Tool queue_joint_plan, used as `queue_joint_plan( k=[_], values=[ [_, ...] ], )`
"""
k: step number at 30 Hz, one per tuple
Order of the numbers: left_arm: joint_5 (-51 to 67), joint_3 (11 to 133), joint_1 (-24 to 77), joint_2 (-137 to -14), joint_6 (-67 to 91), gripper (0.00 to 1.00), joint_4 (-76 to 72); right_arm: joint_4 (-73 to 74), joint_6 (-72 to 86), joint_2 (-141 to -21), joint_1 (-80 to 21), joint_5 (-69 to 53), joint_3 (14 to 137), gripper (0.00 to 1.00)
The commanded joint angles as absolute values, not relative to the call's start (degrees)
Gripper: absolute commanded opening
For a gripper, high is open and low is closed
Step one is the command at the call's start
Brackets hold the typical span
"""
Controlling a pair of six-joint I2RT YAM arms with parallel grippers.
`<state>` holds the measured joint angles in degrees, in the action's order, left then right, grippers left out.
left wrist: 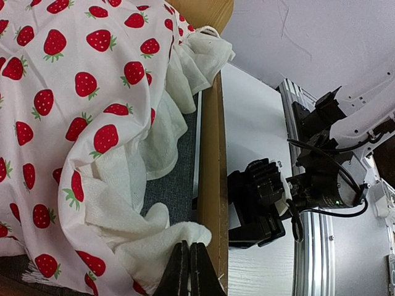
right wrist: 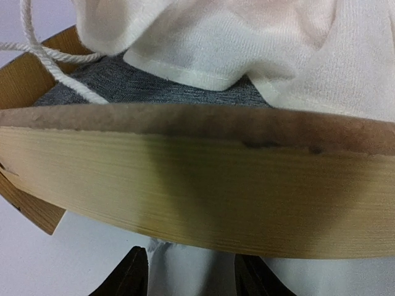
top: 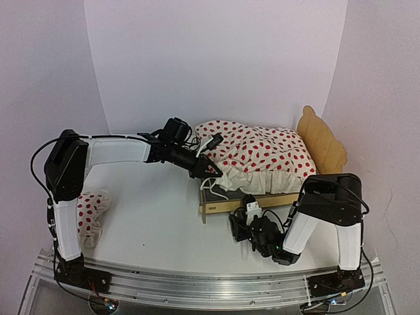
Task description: Set up the pet bed
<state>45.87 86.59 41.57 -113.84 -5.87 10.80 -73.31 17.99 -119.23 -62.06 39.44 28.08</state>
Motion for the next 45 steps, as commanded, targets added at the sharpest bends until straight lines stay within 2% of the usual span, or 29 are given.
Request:
queue_joint_plan(
  k=[1, 7, 10, 14, 16, 20, 23, 30, 33, 37, 41, 45],
  values=[
    [46.2, 88.3, 41.5, -114.2, -4.9, 0.0, 8.0, -81.1, 18.5, -121.4, -62.0, 42.4, 31.1, 0.48],
    [46.3, 88.3, 41.5, -114.3, -4.4, 0.0, 7.6, -81.4, 20.4, -123.0, -61.5, 43.4, 32.5, 0.45],
    [46.3, 88.3, 41.5, -114.4, -4.4, 0.0, 7.6, -81.4, 21.8, -123.8, -60.9, 44.1, 32.7, 0.3],
    [46.3, 88.6, 41.5, -114.5, -4.0, 0.0, 7.6, -81.4, 22.2, -123.7, -59.9, 43.2, 32.3, 0.06],
    [46.3, 88.8, 41.5, -114.5, -4.1, 0.0, 7.6, -81.4, 22.2, -122.5, -59.8, 42.4, 30.9, 0.0],
    [46.2, 89.2, 41.5, -114.9, -3.6, 0.0, 6.7, -80.5, 23.9, -118.0, -59.9, 39.1, 24.9, 0.0],
    [46.1, 89.1, 41.5, -115.3, -3.8, 0.02, 5.8, -72.9, 25.8, -111.0, -60.5, 35.8, 20.1, 0.0],
    [48.7, 91.5, 41.4, -115.1, -9.4, 0.51, 11.1, -30.2, 27.0, -88.1, -60.9, 17.7, 18.7, 0.0],
    [51.0, 93.8, 40.6, -114.7, -14.2, 0.63, 17.3, -18.7, 25.5, -81.2, -60.9, 11.3, 18.9, 0.0],
    [54.6, 96.1, 38.2, -113.6, -19.3, 0.74, 24.4, 0.4, 20.6, -74.0, -61.1, 1.7, 24.0, 0.0],
    [53.0, 96.1, 37.0, -112.3, -26.3, 0.76, 30.6, 13.3, 14.1, -71.1, -61.0, -6.1, 29.4, 0.0],
    [46.3, 90.9, 38.4, -110.6, -38.6, 0.62, 33.2, 21.6, 7.3, -72.3, -61.0, -10.3, 38.2, 0.0]
  ],
)
